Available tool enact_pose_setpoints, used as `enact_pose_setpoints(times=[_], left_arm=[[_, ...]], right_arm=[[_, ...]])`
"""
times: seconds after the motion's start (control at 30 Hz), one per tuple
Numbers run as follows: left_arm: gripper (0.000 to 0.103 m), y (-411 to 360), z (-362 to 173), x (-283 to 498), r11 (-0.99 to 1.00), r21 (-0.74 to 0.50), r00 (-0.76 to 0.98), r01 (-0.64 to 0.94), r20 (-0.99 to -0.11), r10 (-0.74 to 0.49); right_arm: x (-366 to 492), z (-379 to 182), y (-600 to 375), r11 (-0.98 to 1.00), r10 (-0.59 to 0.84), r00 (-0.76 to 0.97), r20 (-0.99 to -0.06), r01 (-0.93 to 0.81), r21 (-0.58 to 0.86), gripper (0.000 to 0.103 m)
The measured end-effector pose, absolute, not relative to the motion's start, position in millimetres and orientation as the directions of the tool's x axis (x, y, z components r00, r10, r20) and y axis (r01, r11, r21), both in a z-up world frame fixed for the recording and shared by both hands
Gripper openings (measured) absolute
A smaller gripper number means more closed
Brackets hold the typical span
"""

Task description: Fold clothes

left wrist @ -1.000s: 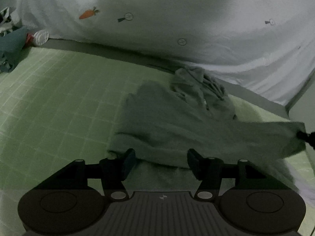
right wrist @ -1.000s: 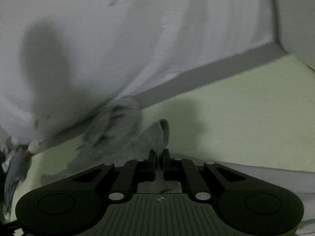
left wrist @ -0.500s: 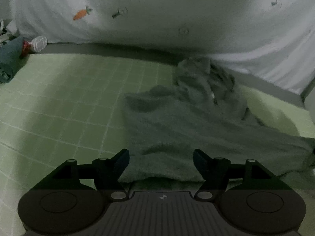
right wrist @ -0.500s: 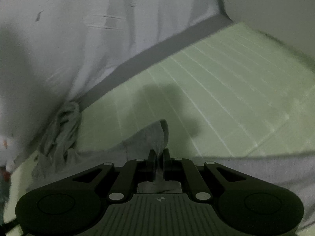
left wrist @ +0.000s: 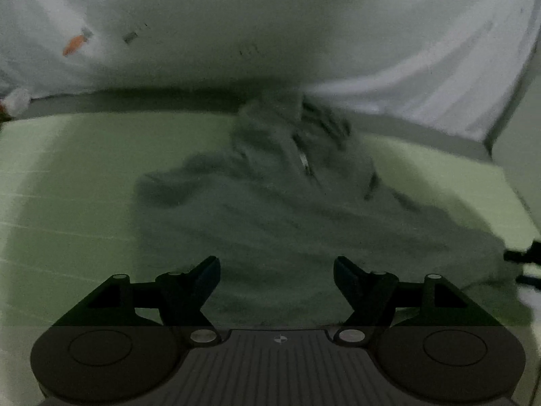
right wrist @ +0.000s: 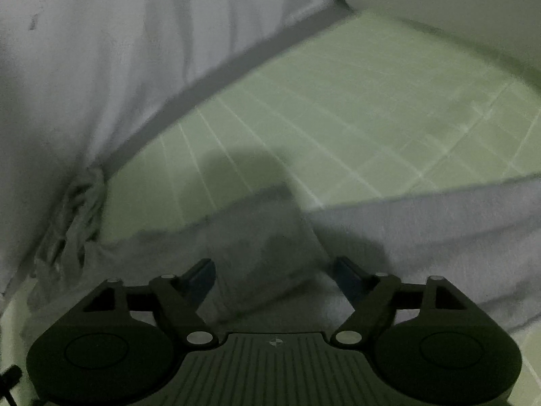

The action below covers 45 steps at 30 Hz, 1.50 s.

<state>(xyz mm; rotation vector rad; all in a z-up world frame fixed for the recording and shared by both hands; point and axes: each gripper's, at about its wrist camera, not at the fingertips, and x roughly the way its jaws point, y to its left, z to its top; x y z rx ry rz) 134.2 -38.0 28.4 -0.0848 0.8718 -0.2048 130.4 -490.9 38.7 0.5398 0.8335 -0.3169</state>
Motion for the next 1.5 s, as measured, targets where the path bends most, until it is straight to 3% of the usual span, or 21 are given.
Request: enact_pose_setpoints(times=[0.07,0.2,0.33,0.43,0.57,0.8,0.83,0.87,0.9,0.93,1.0,1.1,1.17,1.23,1.33,1.37,1.5], left_arm=[[0.077,-43,13,139,0.978,-0.144,0.584,0.151,-0.786,-0.206],[0.077,-41,12,138,0.974,-0.174,0.573,0.145,-0.788,-0.226],[0.077,-29,30,135,0.933,-0.338,0.571,0.124,-0.745,-0.345],[0.077,-25,38,133,0.855,-0.506,0.541,0.111,-0.691,-0.479],[0.081,-42,46,139,0.739,-0.655,0.480,0.157,-0.603,-0.637],[0.081,-82,42,163,0.762,-0.611,0.442,0.216,-0.635,-0.634],[0.075,-85,38,169,0.776,-0.601,0.435,0.191,-0.657,-0.616],[0.054,-86,37,171,0.785,-0.593,0.432,0.178,-0.670,-0.604],[0.038,-86,33,174,0.797,-0.582,0.424,0.159,-0.689,-0.588],[0.014,-85,28,176,0.798,-0.585,0.416,0.146,-0.695,-0.586],[0.009,-81,23,176,0.793,-0.594,0.421,0.132,-0.691,-0.588],[0.008,-72,24,177,0.809,-0.576,0.445,0.118,-0.698,-0.562],[0.008,-57,31,178,0.801,-0.591,0.475,0.100,-0.679,-0.560],[0.008,-37,43,180,0.800,-0.591,0.513,0.105,-0.657,-0.553],[0.008,-10,54,182,0.819,-0.565,0.548,0.102,-0.655,-0.520],[0.008,5,57,184,0.829,-0.553,0.558,0.087,-0.662,-0.500],[0.008,52,49,191,0.864,-0.503,0.557,-0.009,-0.720,-0.413]], right_arm=[[138,38,-482,0.833,-0.077,0.634,-0.769,0.465,0.299,0.011],[128,56,-469,0.835,-0.039,0.726,-0.687,0.402,0.376,0.012],[120,90,-417,0.924,0.140,0.803,-0.580,0.104,0.368,0.012],[123,89,-369,0.943,0.256,0.770,-0.585,-0.066,0.326,0.012],[130,73,-324,0.945,0.310,0.714,-0.627,-0.158,0.287,0.012],[139,61,-288,0.926,0.375,0.658,-0.653,-0.235,0.295,0.012],[141,61,-288,0.926,0.375,0.658,-0.653,-0.231,0.299,0.012],[142,61,-288,0.926,0.375,0.658,-0.654,-0.229,0.300,0.012],[145,61,-289,0.927,0.372,0.659,-0.654,-0.224,0.302,0.012],[146,61,-291,0.925,0.375,0.657,-0.654,-0.222,0.307,0.012],[148,63,-292,0.923,0.379,0.650,-0.659,-0.222,0.313,0.013],[150,63,-290,0.916,0.395,0.635,-0.664,-0.221,0.334,0.022],[149,66,-293,0.908,0.410,0.629,-0.661,-0.214,0.359,0.049],[148,70,-298,0.903,0.416,0.636,-0.650,-0.207,0.376,0.059],[129,79,-310,0.902,0.405,0.653,-0.640,-0.172,0.395,0.065],[120,82,-312,0.902,0.403,0.654,-0.641,-0.165,0.399,0.072],[106,77,-333,0.904,0.369,0.651,-0.663,-0.086,0.418,0.075]])
